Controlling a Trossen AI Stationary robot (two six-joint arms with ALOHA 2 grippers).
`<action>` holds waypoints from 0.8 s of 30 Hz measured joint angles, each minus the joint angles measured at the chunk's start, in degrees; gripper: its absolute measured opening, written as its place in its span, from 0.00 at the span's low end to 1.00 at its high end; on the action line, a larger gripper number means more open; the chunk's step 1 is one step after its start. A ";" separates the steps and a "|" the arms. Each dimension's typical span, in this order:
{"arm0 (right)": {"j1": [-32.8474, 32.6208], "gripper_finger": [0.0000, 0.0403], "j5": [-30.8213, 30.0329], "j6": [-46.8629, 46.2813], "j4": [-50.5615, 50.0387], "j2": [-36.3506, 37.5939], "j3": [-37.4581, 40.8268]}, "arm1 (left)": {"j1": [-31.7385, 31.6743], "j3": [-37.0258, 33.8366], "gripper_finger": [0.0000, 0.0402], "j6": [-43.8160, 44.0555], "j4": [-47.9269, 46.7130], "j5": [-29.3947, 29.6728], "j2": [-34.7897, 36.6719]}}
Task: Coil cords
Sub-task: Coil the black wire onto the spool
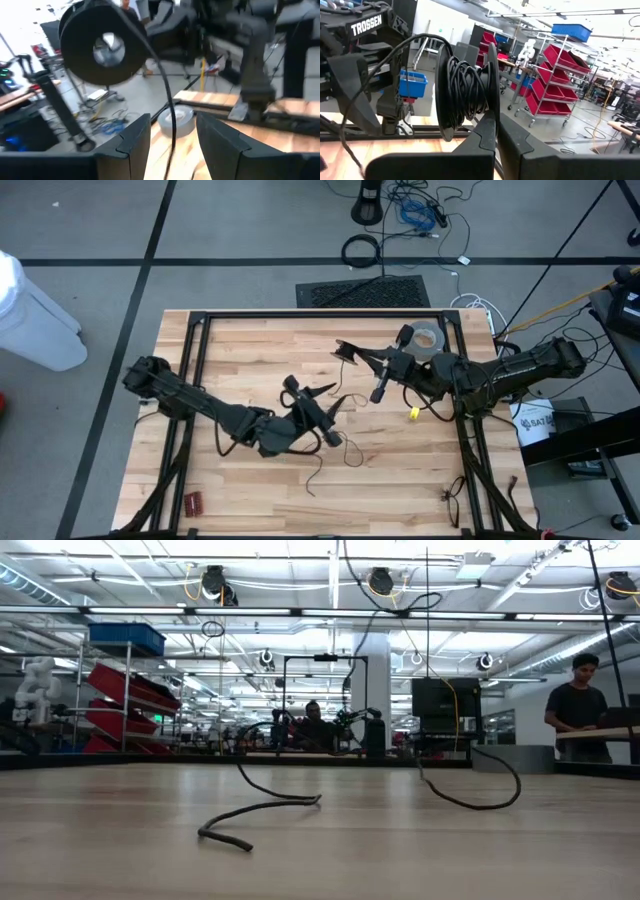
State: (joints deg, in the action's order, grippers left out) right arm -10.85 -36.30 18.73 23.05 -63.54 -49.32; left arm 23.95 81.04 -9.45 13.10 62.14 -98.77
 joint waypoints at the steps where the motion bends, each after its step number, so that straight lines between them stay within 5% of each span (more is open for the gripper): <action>1: 0.00 0.00 -0.01 0.01 -0.21 0.00 0.00 | -0.25 0.01 0.42 -0.02 1.06 -1.13 -0.09; 9: 0.00 0.00 -0.15 -1.73 -2.01 -0.14 0.00 | -1.62 0.01 0.39 -2.67 4.98 -3.03 -1.41; 24: 0.00 0.00 -0.14 -4.11 -4.69 -0.14 0.00 | -0.56 0.01 0.02 -4.90 4.95 -2.81 -1.43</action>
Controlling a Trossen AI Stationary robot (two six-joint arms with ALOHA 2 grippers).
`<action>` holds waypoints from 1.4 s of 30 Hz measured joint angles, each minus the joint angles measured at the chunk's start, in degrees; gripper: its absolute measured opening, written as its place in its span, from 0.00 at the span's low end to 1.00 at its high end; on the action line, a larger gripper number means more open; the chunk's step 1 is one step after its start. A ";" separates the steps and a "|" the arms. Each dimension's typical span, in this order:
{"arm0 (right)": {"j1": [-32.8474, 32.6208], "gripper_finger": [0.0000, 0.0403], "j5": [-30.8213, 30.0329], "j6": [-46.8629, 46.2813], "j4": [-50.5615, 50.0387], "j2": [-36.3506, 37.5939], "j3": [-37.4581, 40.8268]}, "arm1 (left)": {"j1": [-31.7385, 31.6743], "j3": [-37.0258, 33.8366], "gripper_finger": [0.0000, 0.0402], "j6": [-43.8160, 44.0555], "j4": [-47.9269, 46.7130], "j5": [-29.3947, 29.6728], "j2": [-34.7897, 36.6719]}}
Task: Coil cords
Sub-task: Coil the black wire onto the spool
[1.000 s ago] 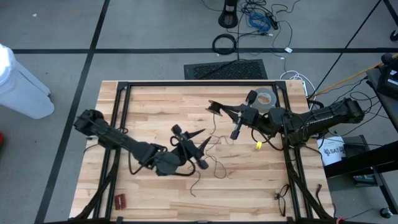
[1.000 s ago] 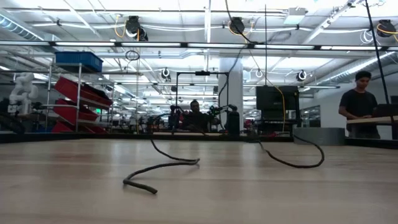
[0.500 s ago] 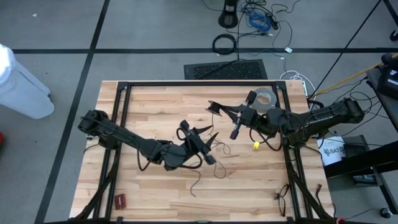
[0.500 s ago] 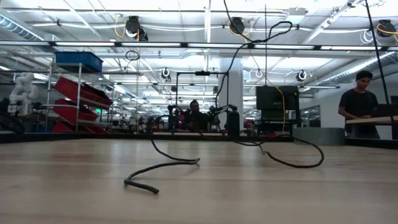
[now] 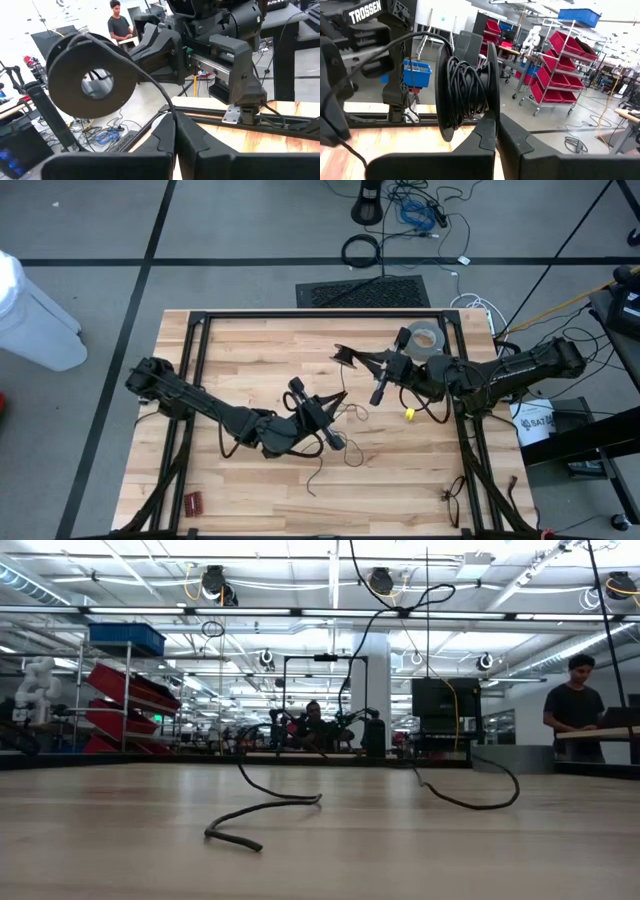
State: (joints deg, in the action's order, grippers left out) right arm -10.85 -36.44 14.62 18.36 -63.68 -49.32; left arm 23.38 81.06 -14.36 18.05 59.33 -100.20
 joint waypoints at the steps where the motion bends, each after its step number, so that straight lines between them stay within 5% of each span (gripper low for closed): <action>1: 0.00 0.00 -0.01 -0.34 -0.35 0.00 0.00 | 0.01 0.00 0.02 -0.06 0.28 0.12 0.00; 23: 0.79 0.00 -1.28 -1.95 -1.89 -1.25 0.00 | -4.90 0.00 0.00 -2.44 7.46 -18.21 0.00; 42: 0.79 0.00 0.20 -1.75 -1.97 -1.25 0.00 | -10.69 0.00 0.00 6.57 -1.66 -23.71 0.00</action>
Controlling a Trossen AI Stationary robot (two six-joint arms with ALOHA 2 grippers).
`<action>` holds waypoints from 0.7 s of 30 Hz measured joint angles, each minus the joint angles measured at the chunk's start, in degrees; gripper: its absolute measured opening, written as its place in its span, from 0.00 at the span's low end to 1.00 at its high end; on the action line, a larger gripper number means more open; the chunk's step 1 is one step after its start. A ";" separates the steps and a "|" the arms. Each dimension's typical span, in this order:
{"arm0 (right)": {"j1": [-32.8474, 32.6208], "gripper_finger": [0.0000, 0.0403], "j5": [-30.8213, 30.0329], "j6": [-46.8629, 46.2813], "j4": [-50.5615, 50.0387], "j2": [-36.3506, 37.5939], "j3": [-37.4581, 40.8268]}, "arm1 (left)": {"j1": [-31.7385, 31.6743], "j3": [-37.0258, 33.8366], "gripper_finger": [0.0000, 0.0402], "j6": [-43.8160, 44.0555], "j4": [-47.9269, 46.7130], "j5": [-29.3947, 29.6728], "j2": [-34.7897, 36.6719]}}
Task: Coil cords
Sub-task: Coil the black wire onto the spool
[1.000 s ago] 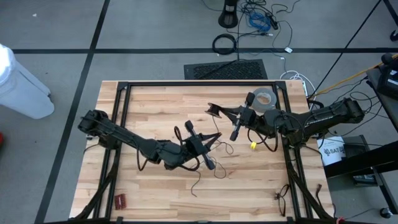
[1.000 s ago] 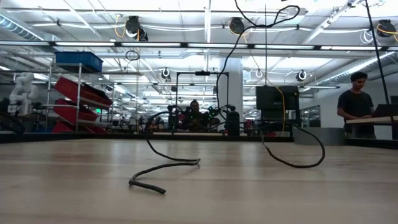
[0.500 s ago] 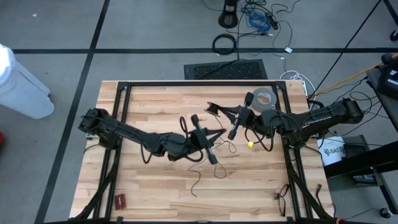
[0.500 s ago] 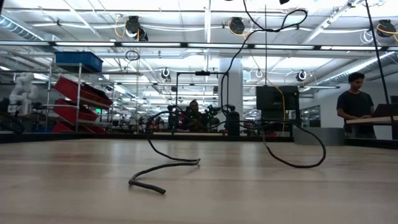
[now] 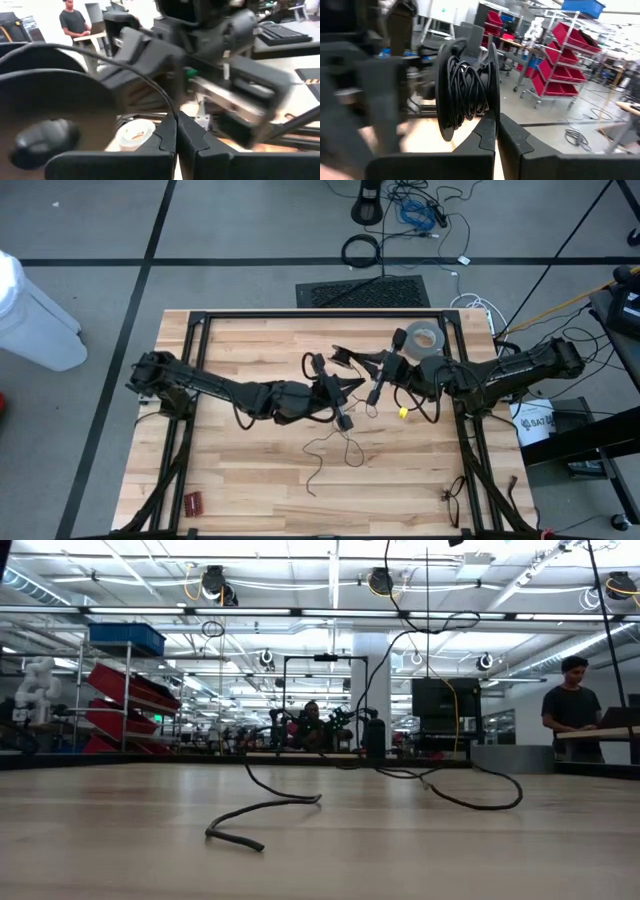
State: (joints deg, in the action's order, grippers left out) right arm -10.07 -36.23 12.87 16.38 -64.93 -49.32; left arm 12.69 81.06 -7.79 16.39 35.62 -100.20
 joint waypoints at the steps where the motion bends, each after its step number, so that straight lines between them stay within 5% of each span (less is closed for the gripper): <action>1: 0.00 0.00 0.81 -0.18 0.01 0.00 0.00 | -0.20 0.00 0.00 0.02 0.00 0.00 0.00; 21: -0.15 0.00 2.06 -2.19 -0.45 0.98 0.00 | -0.92 0.02 0.06 6.01 -11.47 4.28 0.00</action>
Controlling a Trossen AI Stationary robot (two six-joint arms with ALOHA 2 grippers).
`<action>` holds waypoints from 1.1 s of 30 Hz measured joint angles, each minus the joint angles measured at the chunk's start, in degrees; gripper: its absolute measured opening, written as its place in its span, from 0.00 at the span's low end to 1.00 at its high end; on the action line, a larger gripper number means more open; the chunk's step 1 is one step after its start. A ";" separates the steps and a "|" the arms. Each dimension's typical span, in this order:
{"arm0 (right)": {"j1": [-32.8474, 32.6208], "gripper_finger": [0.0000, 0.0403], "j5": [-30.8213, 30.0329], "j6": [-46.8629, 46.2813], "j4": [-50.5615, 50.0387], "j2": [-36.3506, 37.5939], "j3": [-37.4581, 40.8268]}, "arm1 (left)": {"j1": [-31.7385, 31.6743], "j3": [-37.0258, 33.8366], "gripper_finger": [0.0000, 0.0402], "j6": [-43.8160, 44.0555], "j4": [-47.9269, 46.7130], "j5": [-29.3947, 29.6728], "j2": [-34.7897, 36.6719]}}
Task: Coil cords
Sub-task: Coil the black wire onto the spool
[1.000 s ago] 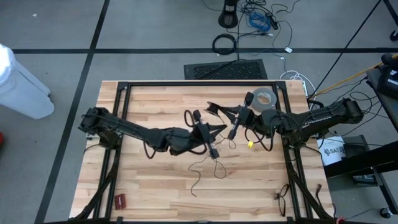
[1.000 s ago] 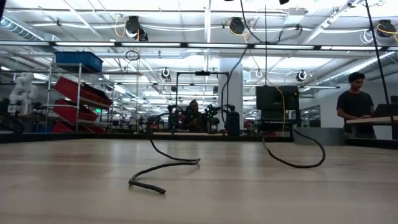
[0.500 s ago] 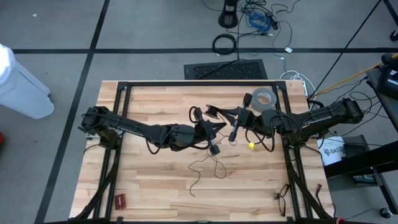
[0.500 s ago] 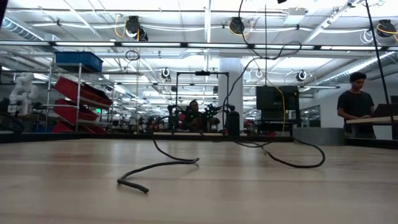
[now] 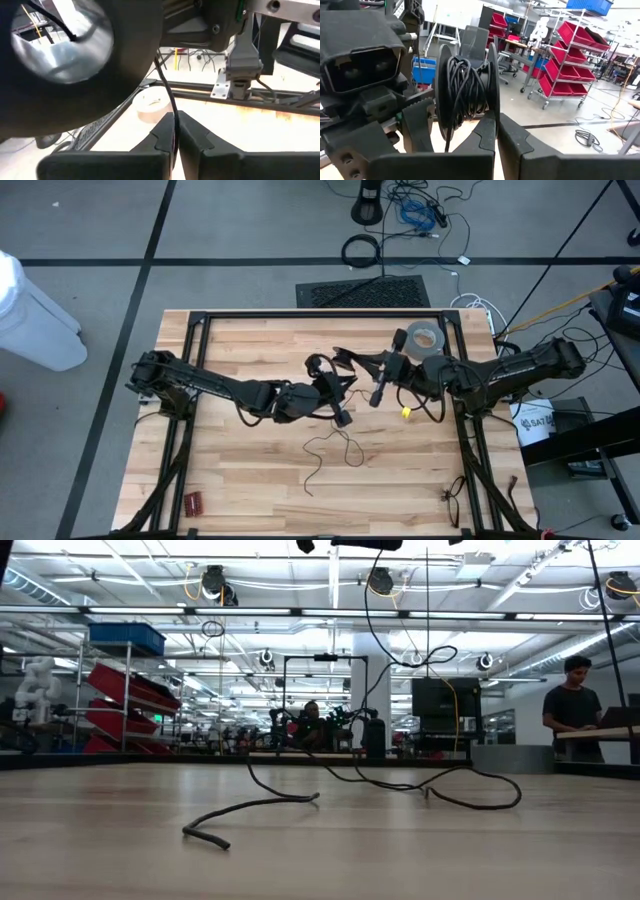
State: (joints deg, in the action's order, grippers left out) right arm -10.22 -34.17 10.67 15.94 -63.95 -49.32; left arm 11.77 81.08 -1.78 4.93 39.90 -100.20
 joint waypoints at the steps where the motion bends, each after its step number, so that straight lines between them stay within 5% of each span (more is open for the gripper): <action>1: 0.00 0.00 0.04 -0.41 -0.36 0.24 0.00 | 0.15 0.00 0.07 0.00 0.02 0.05 0.00; 13: 0.00 0.00 2.03 -6.90 -5.93 3.31 0.00 | 2.03 0.02 0.36 3.72 -8.40 1.19 0.02; 22: 0.00 0.00 6.17 -11.34 -11.22 5.53 0.00 | 4.16 0.02 0.40 7.49 -17.31 5.48 0.37; 33: -0.02 0.00 10.73 -13.23 -10.86 5.58 0.00 | 6.90 0.04 0.40 7.50 -21.32 -10.54 8.79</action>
State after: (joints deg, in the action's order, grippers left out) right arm -10.24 -23.44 -2.56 5.07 -58.37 -49.32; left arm 18.68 81.12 5.72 -16.39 29.36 -91.42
